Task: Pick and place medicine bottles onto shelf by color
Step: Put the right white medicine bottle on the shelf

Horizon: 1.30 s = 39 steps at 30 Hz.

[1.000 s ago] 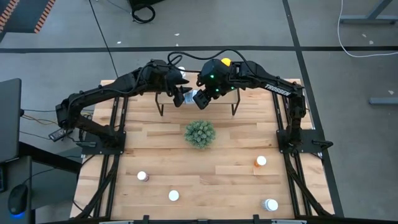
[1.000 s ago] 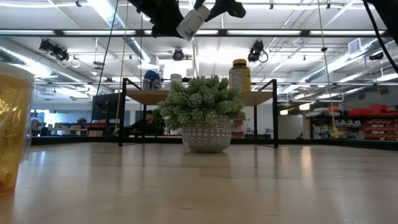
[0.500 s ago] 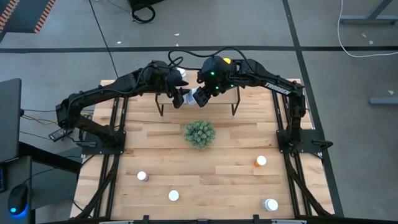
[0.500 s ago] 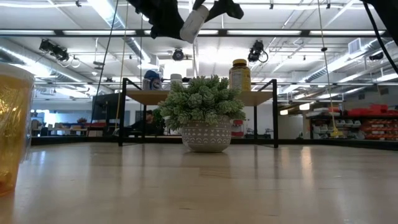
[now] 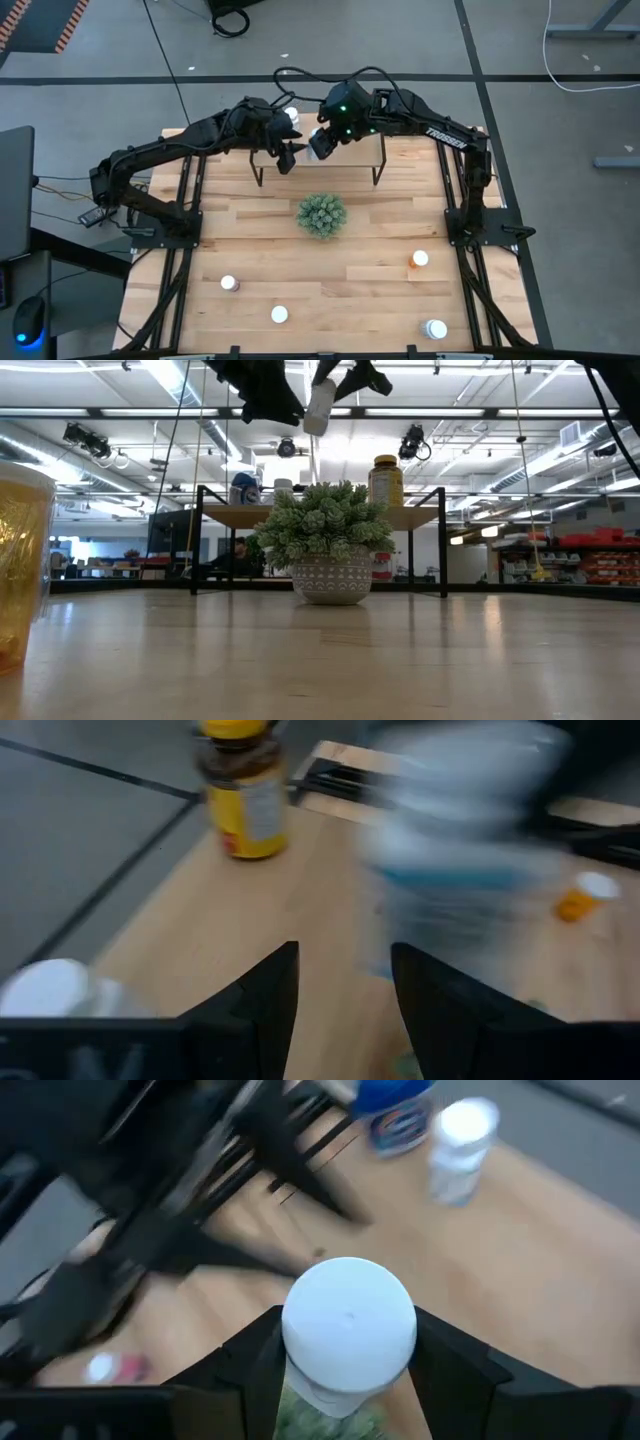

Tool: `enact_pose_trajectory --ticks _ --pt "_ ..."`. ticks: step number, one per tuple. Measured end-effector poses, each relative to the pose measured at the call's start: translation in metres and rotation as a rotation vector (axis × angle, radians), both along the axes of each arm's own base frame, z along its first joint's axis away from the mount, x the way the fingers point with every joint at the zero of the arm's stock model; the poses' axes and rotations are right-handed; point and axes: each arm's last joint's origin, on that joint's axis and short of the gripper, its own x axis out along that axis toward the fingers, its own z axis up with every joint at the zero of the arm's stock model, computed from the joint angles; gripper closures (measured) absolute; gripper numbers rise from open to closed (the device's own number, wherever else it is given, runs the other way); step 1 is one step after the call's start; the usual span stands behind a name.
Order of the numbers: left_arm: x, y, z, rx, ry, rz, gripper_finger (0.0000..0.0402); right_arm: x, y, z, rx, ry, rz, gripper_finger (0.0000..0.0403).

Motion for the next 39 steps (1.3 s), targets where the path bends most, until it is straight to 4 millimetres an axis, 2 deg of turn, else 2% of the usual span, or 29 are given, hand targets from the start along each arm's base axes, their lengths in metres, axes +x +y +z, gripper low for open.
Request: enact_pose_trajectory --ticks 9,16,21,25,30,39 --pt "-0.002 0.001 -0.002 0.006 0.025 0.002 0.023 -0.006 -0.015 -0.001 -0.053 0.037 -0.056 0.021" --pt "-0.024 -0.003 0.014 0.021 0.007 0.042 0.023 -0.013 -0.037 -0.005 -0.142 0.096 -0.139 0.021" --pt "-0.047 -0.012 0.036 0.025 -0.082 0.101 0.023 -0.012 -0.056 -0.026 -0.122 0.147 -0.169 0.021" --pt "-0.061 -0.017 0.046 -0.012 -0.145 0.148 0.023 -0.004 -0.065 -0.046 -0.112 0.143 -0.173 0.021" --pt "-0.067 -0.026 0.052 -0.071 -0.196 0.159 0.023 0.007 -0.07 -0.065 -0.12 0.108 -0.169 0.021" --pt "-0.076 -0.049 0.074 -0.16 -0.394 0.114 0.023 0.006 -0.086 -0.088 -0.129 0.128 -0.188 0.021"
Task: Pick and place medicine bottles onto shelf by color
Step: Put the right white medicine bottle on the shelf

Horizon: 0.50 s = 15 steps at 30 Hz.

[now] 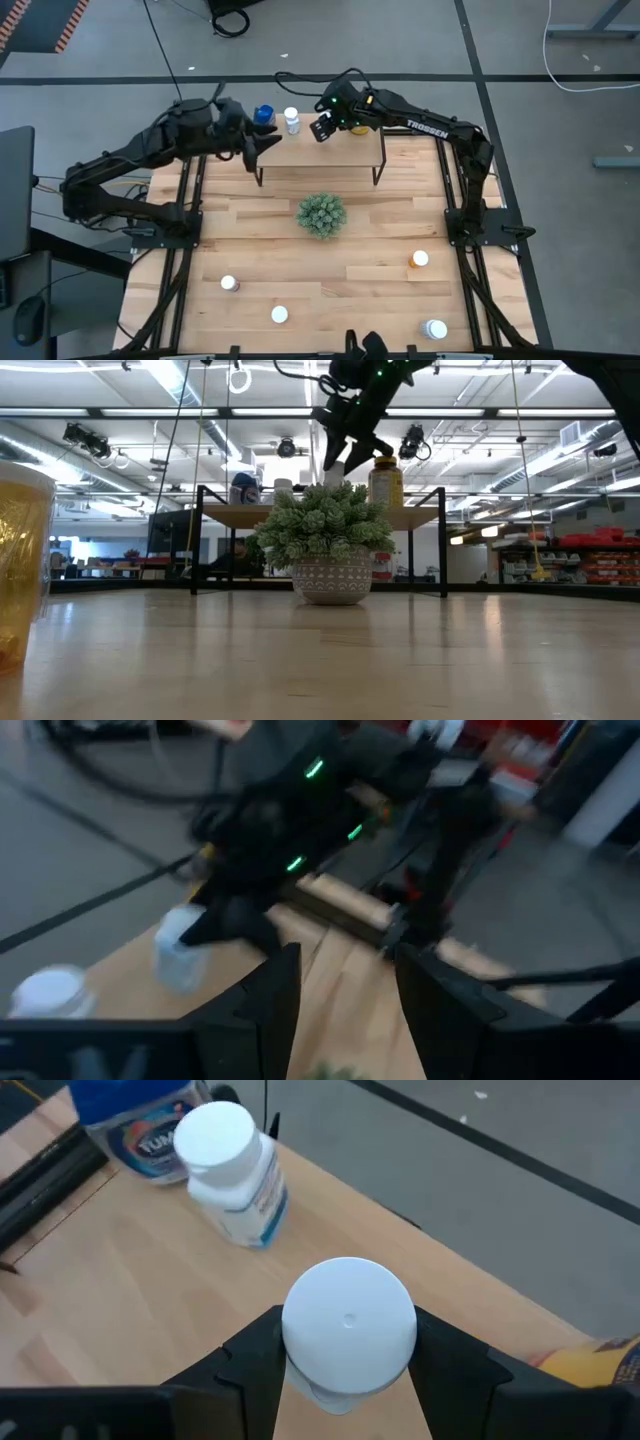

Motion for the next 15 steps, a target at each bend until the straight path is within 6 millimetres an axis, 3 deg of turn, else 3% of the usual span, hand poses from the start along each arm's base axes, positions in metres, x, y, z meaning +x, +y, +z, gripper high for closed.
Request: enact_pose_trajectory --ticks 9,15 --pt "0.003 -0.016 0.011 0.003 -0.117 -0.071 0.023 -0.003 -0.012 0.0 -0.027 -0.025 -0.012 0.021" --pt "0.004 -0.02 0.011 0.002 -0.114 -0.09 0.023 0.005 0.002 0.0 -0.025 -0.023 0.06 0.021"
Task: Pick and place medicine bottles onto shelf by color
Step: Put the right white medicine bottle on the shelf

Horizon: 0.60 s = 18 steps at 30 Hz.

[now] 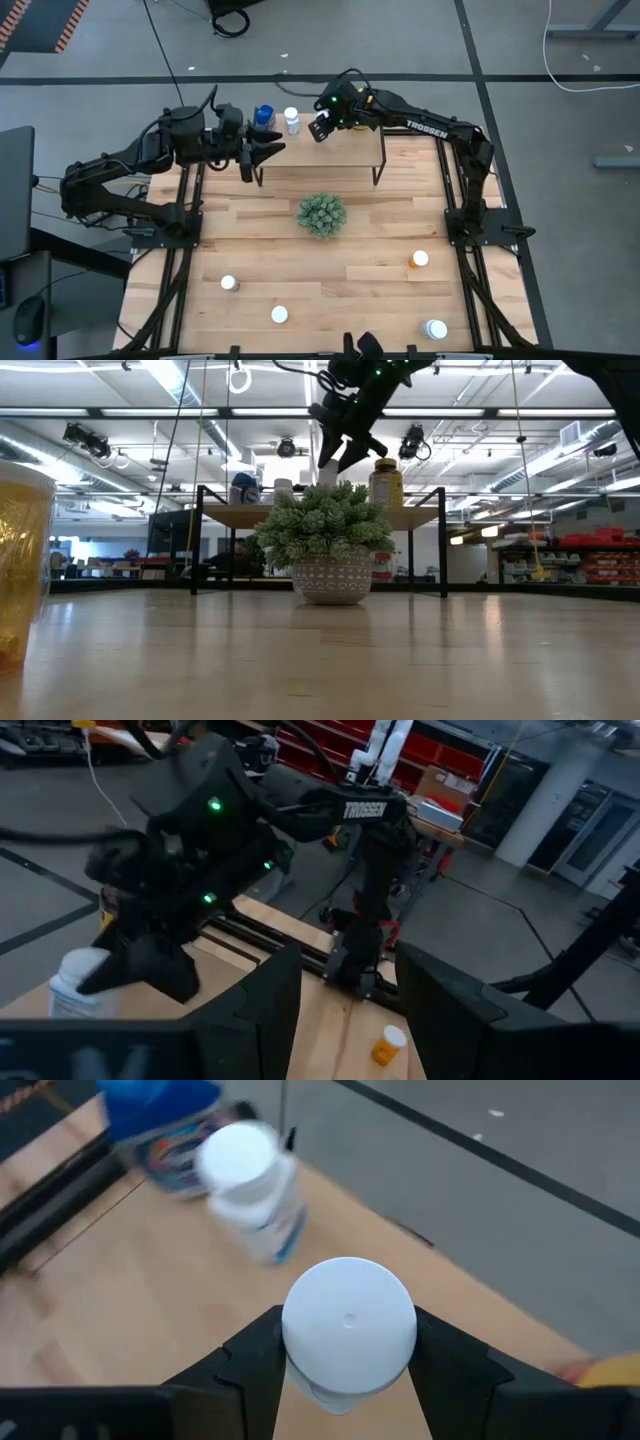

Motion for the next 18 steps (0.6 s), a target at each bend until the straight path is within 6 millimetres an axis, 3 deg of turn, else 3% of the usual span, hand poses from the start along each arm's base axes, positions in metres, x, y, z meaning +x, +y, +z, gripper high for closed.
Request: enact_pose_trajectory --ticks 5,18 --pt "0.0 0.0 0.0 0.0 0.0 0.001 0.023 0.003 0.006 0.0 -0.077 0.052 0.024 0.021" --pt "0.0 0.0 0.0 0.002 0.001 0.0 0.023 -0.005 -0.01 0.0 -0.135 0.105 0.032 0.0209"
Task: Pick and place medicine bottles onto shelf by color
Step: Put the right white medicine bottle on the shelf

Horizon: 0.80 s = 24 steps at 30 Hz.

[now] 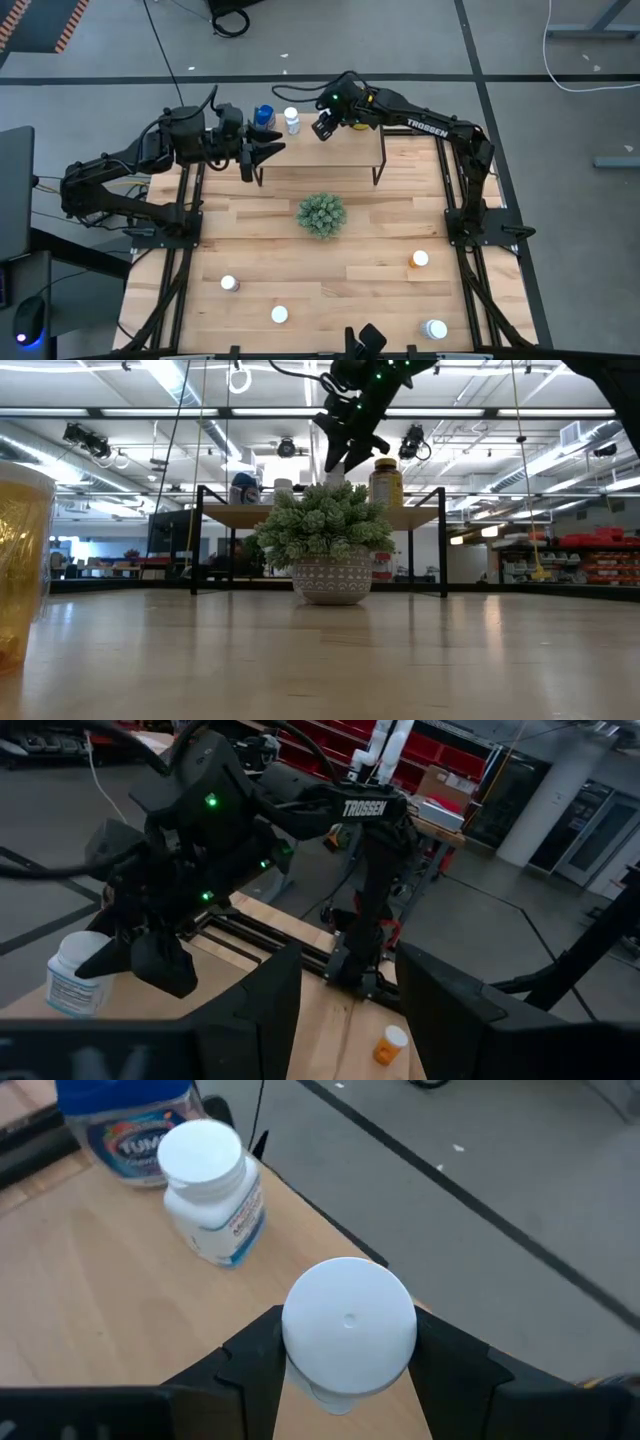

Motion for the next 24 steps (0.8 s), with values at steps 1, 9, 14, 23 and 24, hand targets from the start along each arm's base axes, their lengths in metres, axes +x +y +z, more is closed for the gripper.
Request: enact_pose_trajectory --ticks 1,9,14,23,24 --pt "0.0 0.0 0.0 0.0 0.0 0.0 0.023 0.0 0.0 0.0 -0.006 0.01 0.018 0.0209" --pt "0.0 0.0 0.0 0.002 0.001 -0.001 0.023 0.001 -0.005 -0.004 -0.024 0.058 0.125 0.0209" --pt "0.0 0.0 0.0 0.001 0.001 -0.001 0.023 0.003 -0.011 -0.012 -0.003 0.061 0.14 0.0209" --pt "0.0 0.0 0.0 -0.001 0.001 0.0 0.023 0.004 -0.017 -0.015 0.0 0.054 0.131 0.0209" --pt "0.0 0.0 0.0 -0.001 0.001 0.0 0.023 0.004 -0.017 -0.015 0.0 0.055 0.132 0.0209"
